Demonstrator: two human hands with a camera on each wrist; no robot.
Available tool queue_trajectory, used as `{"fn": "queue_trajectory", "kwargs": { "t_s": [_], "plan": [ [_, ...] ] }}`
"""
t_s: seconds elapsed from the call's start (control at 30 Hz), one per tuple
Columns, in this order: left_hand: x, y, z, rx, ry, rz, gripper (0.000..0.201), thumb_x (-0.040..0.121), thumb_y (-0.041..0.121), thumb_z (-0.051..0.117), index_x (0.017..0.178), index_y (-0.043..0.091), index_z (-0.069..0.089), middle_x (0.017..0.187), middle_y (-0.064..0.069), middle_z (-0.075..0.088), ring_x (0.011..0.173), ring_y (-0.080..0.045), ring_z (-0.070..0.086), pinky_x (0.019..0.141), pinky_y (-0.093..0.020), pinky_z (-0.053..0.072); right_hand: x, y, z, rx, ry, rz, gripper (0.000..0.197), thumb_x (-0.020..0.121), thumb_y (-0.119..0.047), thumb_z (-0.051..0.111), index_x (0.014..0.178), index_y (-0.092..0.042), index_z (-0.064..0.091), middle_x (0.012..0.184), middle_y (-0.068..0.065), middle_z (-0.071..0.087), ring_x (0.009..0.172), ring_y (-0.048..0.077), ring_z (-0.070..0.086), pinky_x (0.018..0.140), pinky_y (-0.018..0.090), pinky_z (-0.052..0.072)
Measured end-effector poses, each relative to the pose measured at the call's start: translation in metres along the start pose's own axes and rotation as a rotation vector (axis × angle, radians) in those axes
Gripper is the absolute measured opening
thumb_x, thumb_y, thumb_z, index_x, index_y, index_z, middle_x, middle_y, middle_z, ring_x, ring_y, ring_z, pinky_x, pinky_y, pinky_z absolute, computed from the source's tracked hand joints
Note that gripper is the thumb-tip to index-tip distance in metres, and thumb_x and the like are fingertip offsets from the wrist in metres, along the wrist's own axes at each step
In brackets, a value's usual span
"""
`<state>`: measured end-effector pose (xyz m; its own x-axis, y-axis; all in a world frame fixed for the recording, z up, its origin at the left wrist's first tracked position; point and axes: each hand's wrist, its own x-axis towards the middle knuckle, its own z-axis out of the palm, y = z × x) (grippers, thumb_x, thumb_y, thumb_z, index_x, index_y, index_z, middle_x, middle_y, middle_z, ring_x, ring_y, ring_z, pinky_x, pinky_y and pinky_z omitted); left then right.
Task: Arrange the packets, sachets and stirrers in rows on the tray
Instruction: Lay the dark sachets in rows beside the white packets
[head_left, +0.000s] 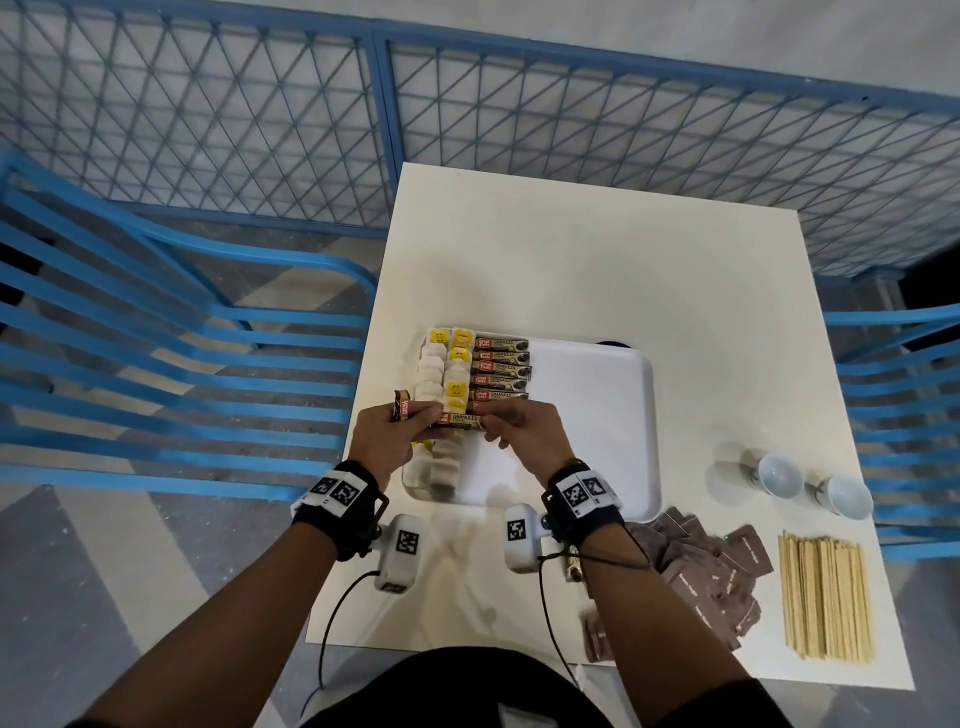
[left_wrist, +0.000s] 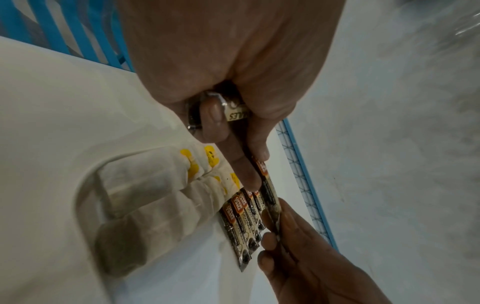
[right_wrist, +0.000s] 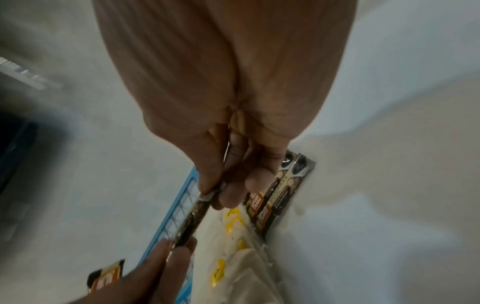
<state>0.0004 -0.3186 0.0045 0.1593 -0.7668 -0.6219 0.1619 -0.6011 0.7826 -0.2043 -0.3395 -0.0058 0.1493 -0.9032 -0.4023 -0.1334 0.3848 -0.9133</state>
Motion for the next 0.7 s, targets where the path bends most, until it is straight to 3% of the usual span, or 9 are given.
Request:
{"fn": "queue_trajectory", "kwargs": {
  "t_s": [0.13, 0.27, 0.37, 0.43, 0.53, 0.7],
  "plan": [
    [0.0, 0.001, 0.002, -0.008, 0.019, -0.008, 0.014, 0.09, 0.007, 0.074, 0.102, 0.0, 0.075, 0.093, -0.022, 0.077, 0.087, -0.032, 0.077, 0.033, -0.018, 0.025, 0.001, -0.004, 0.002, -0.138, 0.037, -0.033, 0.015, 0.092, -0.008, 0.068, 0.104, -0.011, 0.076, 0.082, -0.002, 0.074, 0.067, 0.011, 0.068, 0.066, 0.025, 0.051],
    [-0.003, 0.004, 0.004, -0.013, 0.028, -0.009, 0.013, 0.089, 0.007, 0.074, 0.101, 0.001, 0.076, 0.09, -0.021, 0.077, 0.079, -0.028, 0.078, 0.033, -0.018, 0.027, -0.002, -0.011, 0.008, -0.489, 0.076, -0.255, 0.029, 0.081, -0.035, 0.08, 0.108, -0.026, 0.073, 0.104, -0.007, 0.069, 0.093, 0.006, 0.061, 0.084, 0.017, 0.048],
    [-0.005, 0.005, 0.006, -0.01, 0.028, -0.006, 0.013, 0.09, 0.009, 0.074, 0.1, 0.0, 0.076, 0.088, -0.024, 0.075, 0.048, -0.012, 0.067, 0.034, -0.016, 0.026, 0.0, -0.01, 0.015, -0.772, 0.03, -0.456, 0.028, 0.078, -0.031, 0.08, 0.104, -0.023, 0.074, 0.103, -0.003, 0.064, 0.101, 0.02, 0.054, 0.092, 0.037, 0.046],
    [-0.004, 0.003, 0.005, -0.004, 0.018, 0.003, 0.016, 0.091, 0.014, 0.074, 0.101, 0.002, 0.077, 0.09, -0.024, 0.076, 0.049, -0.013, 0.063, 0.036, -0.018, 0.026, 0.002, -0.011, 0.015, -0.803, 0.018, -0.473, 0.023, 0.08, -0.024, 0.079, 0.102, -0.02, 0.075, 0.1, -0.002, 0.063, 0.1, 0.024, 0.054, 0.087, 0.045, 0.049],
    [-0.002, 0.001, 0.002, 0.019, 0.034, 0.009, 0.017, 0.092, 0.023, 0.073, 0.101, 0.009, 0.076, 0.092, -0.012, 0.078, 0.074, -0.024, 0.075, 0.038, -0.019, 0.026, 0.003, -0.006, 0.007, -0.764, 0.042, -0.422, 0.023, 0.081, -0.018, 0.079, 0.103, -0.018, 0.075, 0.101, 0.001, 0.063, 0.1, 0.024, 0.054, 0.086, 0.043, 0.05],
    [0.003, -0.003, -0.004, 0.087, 0.087, 0.006, 0.015, 0.095, 0.024, 0.068, 0.099, 0.01, 0.068, 0.087, -0.007, 0.069, 0.059, -0.018, 0.057, 0.042, -0.022, 0.029, -0.007, 0.024, -0.013, -0.802, 0.14, -0.324, 0.019, 0.081, -0.021, 0.079, 0.099, -0.018, 0.073, 0.1, 0.002, 0.066, 0.095, 0.027, 0.054, 0.082, 0.043, 0.047]
  ]
}}
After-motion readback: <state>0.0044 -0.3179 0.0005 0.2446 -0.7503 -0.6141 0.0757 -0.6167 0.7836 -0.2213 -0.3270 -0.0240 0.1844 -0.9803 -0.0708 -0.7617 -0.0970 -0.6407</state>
